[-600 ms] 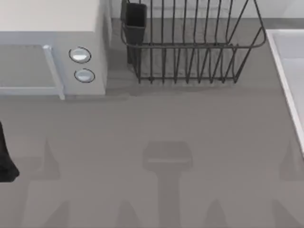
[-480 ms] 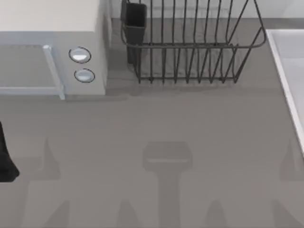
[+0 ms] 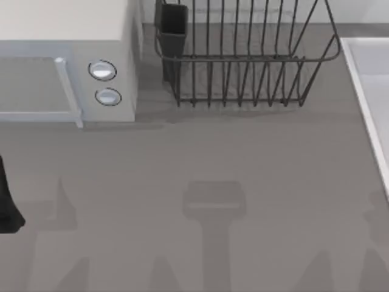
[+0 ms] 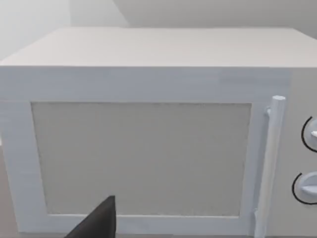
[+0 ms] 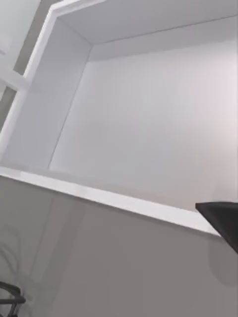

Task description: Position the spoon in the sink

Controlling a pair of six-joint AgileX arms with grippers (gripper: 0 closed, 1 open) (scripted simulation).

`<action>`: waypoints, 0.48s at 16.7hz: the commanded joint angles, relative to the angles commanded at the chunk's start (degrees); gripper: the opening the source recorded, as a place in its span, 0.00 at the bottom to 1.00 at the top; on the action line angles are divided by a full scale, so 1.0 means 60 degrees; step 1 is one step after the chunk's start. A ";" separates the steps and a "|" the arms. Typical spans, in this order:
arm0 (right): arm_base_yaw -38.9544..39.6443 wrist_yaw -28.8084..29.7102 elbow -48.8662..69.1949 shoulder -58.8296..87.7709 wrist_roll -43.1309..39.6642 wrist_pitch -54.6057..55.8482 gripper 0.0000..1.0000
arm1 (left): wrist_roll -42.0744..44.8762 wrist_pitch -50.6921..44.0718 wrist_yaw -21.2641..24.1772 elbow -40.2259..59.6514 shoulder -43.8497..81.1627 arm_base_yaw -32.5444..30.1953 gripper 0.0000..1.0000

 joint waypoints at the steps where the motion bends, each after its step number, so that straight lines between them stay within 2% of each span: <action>1: -0.0112 -0.0011 0.0408 0.0693 -0.0866 -0.0557 1.00 | 0.0000 0.0000 0.0000 0.0000 0.0000 0.0000 1.00; 8: -0.0967 -0.0080 0.3292 0.5778 -0.7373 -0.4670 1.00 | 0.0000 0.0000 0.0000 0.0000 0.0000 0.0000 1.00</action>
